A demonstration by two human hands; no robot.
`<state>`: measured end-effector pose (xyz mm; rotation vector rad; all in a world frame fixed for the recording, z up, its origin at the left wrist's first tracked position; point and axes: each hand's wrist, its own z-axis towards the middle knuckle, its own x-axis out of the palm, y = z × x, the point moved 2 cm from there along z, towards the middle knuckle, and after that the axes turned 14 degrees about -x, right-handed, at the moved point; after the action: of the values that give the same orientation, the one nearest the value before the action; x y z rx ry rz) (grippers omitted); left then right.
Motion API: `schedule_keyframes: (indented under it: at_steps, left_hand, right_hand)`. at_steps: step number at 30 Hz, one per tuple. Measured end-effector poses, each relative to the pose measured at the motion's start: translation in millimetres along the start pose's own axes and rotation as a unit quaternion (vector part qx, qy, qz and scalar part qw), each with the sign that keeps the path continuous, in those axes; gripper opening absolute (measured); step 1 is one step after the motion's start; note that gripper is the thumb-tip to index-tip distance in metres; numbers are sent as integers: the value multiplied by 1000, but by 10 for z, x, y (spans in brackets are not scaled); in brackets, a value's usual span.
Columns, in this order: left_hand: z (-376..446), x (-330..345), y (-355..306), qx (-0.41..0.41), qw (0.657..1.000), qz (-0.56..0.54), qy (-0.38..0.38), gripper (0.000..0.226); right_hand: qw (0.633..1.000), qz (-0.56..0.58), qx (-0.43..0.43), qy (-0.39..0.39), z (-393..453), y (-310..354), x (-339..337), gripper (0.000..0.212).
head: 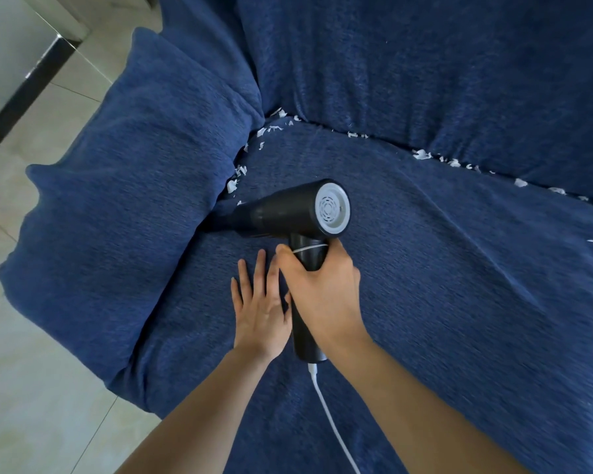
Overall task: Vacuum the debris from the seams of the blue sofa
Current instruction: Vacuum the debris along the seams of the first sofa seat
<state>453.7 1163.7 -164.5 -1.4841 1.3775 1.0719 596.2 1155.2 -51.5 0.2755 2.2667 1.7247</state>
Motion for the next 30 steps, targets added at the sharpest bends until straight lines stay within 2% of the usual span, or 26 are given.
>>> schedule_keyframes:
  at_steps: [2,12,20,30]
  left_hand:
    - [16,-44,-16,-1,1000,-12,10,80]
    - [256,-163,-107,13,999,-32,-1,81]
    - [275,-162,-100,12,1000,3,13,82]
    - [409,-239,-169,38,999,-11,-29,72]
  right_hand:
    - [1000,2,-6,-18,-24,42,-127,23]
    - [998,-1,-1,-56,-99,81,-498,21]
    - [997,26,-1,-78,5,70,-380,21]
    - [995,51,-12,-81,223,66,-341,18]
